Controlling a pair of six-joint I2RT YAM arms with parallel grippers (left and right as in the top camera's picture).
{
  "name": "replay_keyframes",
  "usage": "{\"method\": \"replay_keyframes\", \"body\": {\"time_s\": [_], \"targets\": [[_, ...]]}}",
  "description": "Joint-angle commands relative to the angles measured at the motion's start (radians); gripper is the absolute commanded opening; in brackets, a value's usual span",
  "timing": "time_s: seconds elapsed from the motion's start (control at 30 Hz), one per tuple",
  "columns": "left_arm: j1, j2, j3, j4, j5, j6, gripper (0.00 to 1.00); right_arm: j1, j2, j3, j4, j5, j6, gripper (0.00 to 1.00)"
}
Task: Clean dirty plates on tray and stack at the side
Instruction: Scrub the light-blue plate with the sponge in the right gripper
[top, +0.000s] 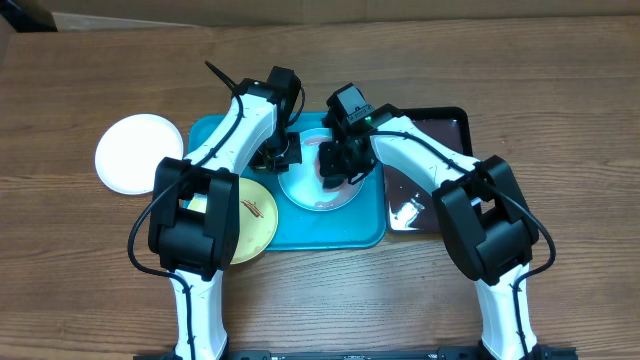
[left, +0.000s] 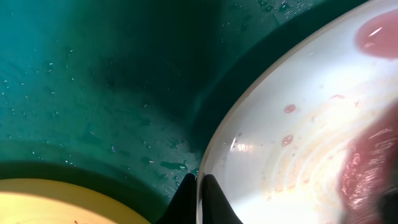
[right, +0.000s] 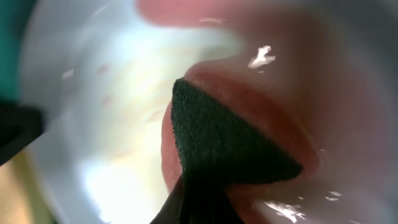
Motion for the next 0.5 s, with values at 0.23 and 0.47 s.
{"method": "replay_keyframes", "body": {"time_s": [0.23,0.47], "targets": [[-0.016,-0.032,-0.003,0.011,0.059,0.021,0.04,-0.075,-0.024,0.095,-0.040,-0.372,-0.089,0.04],[-0.016,-0.032,-0.003,0.005,0.058,0.021,0.06,-0.195,-0.148,0.126,-0.168,-0.230,-0.095,0.04]]}}
